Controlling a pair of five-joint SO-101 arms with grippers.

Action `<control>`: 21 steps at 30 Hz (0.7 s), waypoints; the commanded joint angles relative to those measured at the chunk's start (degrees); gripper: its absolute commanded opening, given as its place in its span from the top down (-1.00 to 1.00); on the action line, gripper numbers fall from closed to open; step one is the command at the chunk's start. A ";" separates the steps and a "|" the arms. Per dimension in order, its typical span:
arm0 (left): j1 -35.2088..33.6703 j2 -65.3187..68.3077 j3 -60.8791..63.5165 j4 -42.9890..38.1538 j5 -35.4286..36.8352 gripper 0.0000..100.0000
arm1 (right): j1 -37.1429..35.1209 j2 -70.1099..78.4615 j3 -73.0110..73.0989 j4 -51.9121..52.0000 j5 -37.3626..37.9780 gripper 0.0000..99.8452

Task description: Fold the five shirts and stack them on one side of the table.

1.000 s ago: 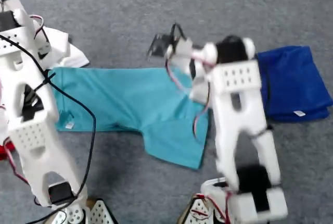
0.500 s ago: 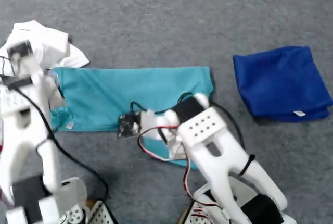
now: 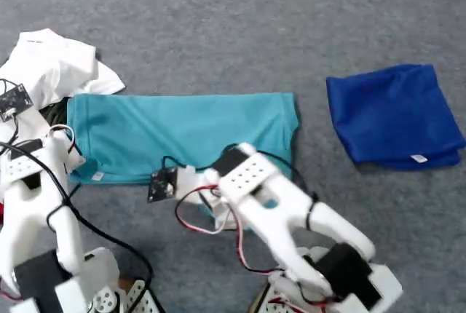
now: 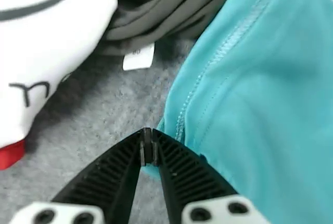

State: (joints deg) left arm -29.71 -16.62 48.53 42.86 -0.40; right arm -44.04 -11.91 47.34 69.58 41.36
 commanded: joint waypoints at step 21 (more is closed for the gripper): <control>-3.16 13.05 -12.04 -0.18 0.88 0.96 | -1.63 20.53 -7.25 -2.81 -2.46 0.78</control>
State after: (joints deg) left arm -32.35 -3.16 38.86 42.86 0.13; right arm -45.10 2.51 41.54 65.89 40.22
